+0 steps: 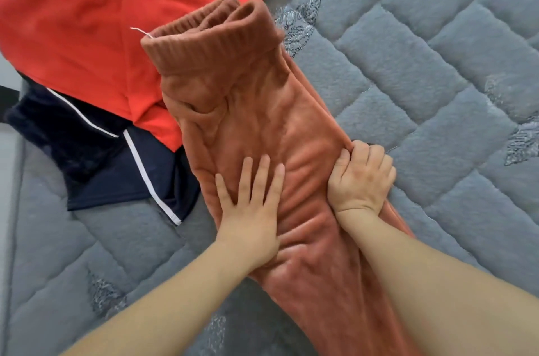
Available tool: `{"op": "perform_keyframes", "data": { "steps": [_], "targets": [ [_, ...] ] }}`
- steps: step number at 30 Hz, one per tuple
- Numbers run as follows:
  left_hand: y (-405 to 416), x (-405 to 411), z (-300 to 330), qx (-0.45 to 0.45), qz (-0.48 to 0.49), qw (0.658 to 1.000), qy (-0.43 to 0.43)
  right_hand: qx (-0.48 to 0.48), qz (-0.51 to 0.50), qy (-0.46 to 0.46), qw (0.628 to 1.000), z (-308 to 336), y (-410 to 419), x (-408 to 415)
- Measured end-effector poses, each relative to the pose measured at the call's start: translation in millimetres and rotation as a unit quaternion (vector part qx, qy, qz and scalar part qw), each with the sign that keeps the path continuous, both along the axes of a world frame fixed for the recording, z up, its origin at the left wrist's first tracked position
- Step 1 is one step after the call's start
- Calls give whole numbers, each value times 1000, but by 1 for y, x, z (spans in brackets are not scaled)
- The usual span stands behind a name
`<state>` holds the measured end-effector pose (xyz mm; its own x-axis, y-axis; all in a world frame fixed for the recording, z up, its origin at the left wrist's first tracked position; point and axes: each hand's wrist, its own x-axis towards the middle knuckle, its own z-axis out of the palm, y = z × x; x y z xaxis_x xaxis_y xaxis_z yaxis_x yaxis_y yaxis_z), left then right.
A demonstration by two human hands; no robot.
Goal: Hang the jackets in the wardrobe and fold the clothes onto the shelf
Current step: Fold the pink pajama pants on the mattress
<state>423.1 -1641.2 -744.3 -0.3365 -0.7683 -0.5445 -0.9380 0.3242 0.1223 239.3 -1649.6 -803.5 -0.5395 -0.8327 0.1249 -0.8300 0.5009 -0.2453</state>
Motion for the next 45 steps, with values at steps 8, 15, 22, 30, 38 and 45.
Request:
{"op": "perform_keyframes", "data": {
  "steps": [8,15,22,30,38,45],
  "targets": [
    [-6,-19,-31,39,46,995,-83,31,10,-3,999,5,-1,1],
    [-9,-22,-28,7,64,995,-82,59,187,-94,976,25,41,-30],
    [112,-33,11,-120,-137,983,-19,184,187,-116,958,52,233,-132],
    [332,-96,14,-10,-263,964,-33,288,182,-144,929,74,377,-207],
    [371,-138,19,-174,-331,927,27,420,143,-394,805,85,415,-238],
    [401,-171,24,-226,-383,895,29,425,-46,-577,696,105,459,-275]
  ]
}}
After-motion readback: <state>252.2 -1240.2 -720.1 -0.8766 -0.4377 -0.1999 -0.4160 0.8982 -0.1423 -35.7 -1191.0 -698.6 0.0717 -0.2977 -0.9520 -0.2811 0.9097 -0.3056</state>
